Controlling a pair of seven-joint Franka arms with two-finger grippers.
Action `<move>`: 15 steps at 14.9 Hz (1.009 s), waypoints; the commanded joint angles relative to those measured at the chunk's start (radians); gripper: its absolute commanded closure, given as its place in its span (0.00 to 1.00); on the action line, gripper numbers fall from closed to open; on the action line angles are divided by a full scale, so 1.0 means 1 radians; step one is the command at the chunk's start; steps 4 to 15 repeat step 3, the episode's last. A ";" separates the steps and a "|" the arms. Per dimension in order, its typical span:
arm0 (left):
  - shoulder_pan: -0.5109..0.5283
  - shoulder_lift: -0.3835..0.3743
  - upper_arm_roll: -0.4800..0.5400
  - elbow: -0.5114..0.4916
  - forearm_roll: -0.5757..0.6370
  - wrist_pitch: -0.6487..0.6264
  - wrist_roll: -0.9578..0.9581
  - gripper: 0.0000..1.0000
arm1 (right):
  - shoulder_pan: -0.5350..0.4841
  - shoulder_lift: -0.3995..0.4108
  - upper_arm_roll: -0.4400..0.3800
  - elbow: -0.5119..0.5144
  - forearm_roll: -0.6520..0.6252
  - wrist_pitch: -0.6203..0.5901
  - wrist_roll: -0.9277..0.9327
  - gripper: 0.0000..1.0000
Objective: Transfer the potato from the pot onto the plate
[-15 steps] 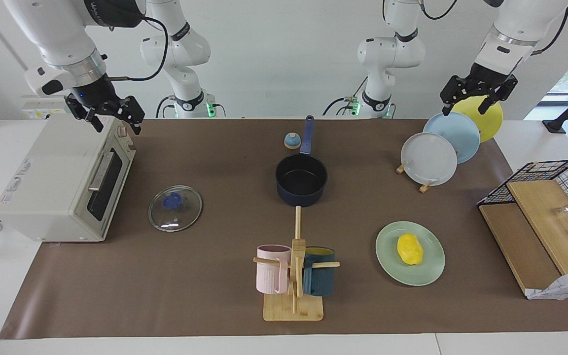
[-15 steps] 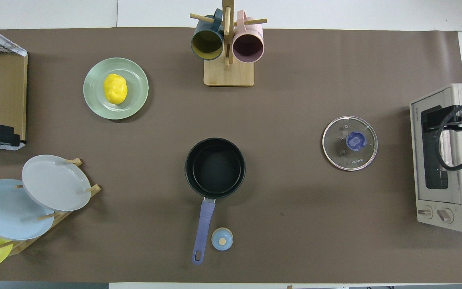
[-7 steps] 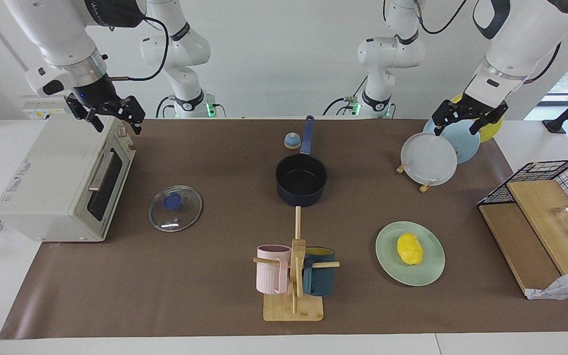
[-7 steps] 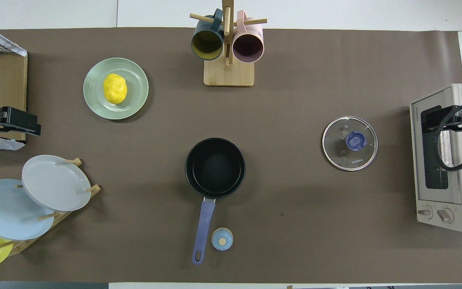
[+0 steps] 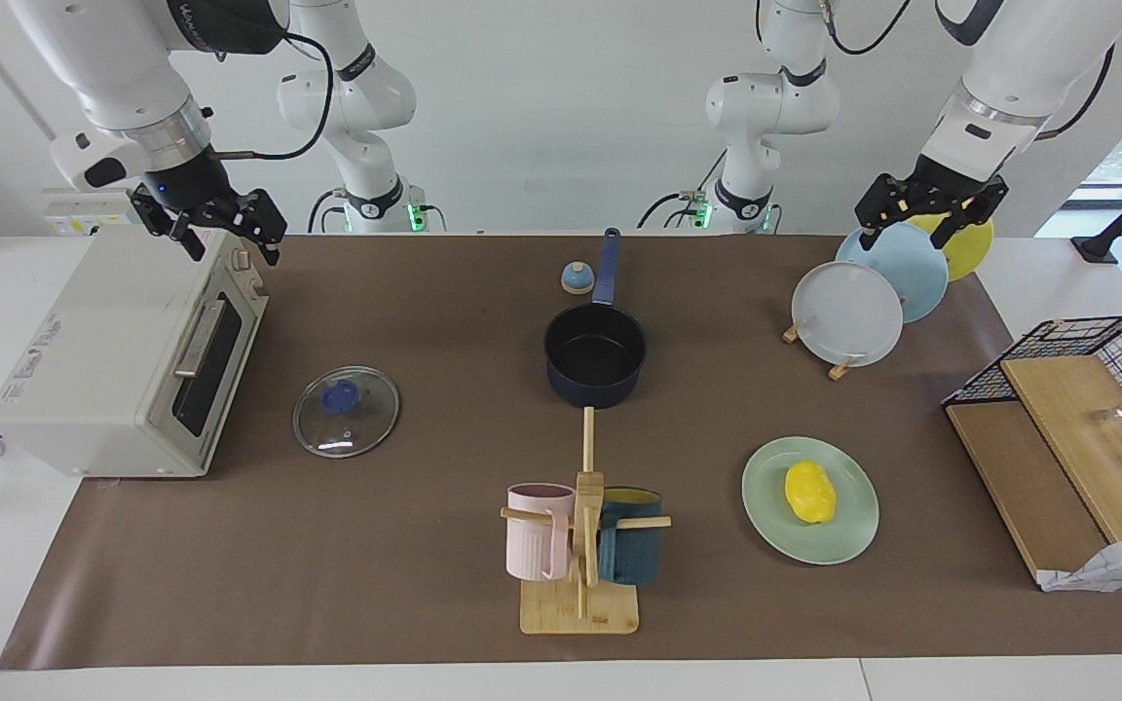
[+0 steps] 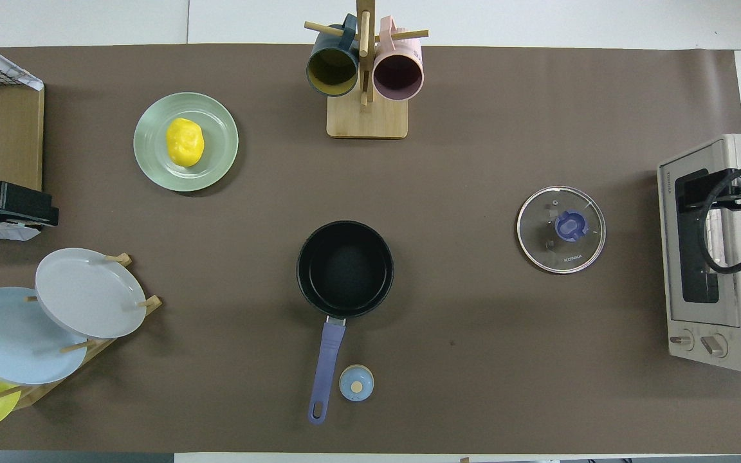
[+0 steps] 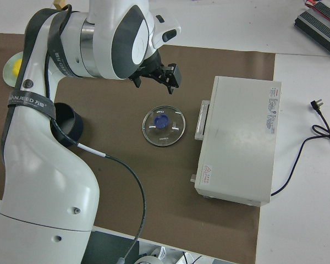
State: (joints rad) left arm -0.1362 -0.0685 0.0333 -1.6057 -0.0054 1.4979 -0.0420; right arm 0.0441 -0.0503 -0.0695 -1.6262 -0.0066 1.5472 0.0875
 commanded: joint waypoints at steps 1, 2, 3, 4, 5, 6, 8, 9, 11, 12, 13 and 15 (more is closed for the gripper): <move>0.024 -0.014 -0.015 -0.020 -0.013 0.008 0.004 0.00 | -0.018 -0.008 0.010 -0.012 0.016 0.007 0.014 0.00; 0.024 -0.014 -0.015 -0.020 -0.013 0.008 0.011 0.00 | -0.016 -0.008 0.010 -0.012 0.016 0.007 0.014 0.00; 0.026 -0.013 -0.015 -0.019 -0.013 0.004 0.019 0.00 | -0.016 -0.009 0.010 -0.015 0.017 0.007 0.015 0.00; 0.026 -0.013 -0.015 -0.019 -0.013 0.004 0.019 0.00 | -0.016 -0.009 0.010 -0.015 0.017 0.007 0.015 0.00; 0.026 -0.013 -0.015 -0.019 -0.013 0.004 0.019 0.00 | -0.016 -0.009 0.010 -0.015 0.017 0.007 0.015 0.00; 0.026 -0.013 -0.015 -0.019 -0.013 0.004 0.019 0.00 | -0.016 -0.009 0.010 -0.015 0.017 0.007 0.015 0.00; 0.026 -0.013 -0.015 -0.019 -0.013 0.004 0.019 0.00 | -0.016 -0.009 0.010 -0.015 0.017 0.007 0.015 0.00; 0.026 -0.013 -0.015 -0.019 -0.013 0.004 0.019 0.00 | -0.016 -0.009 0.010 -0.015 0.017 0.007 0.015 0.00; 0.026 -0.013 -0.015 -0.019 -0.013 0.004 0.019 0.00 | -0.016 -0.009 0.010 -0.015 0.017 0.007 0.015 0.00; 0.026 -0.013 -0.015 -0.019 -0.013 0.004 0.019 0.00 | -0.016 -0.009 0.010 -0.015 0.017 0.007 0.015 0.00; 0.026 -0.013 -0.015 -0.019 -0.013 0.004 0.019 0.00 | -0.016 -0.009 0.010 -0.015 0.017 0.007 0.015 0.00; 0.026 -0.013 -0.015 -0.019 -0.013 0.004 0.019 0.00 | -0.016 -0.009 0.010 -0.015 0.017 0.007 0.015 0.00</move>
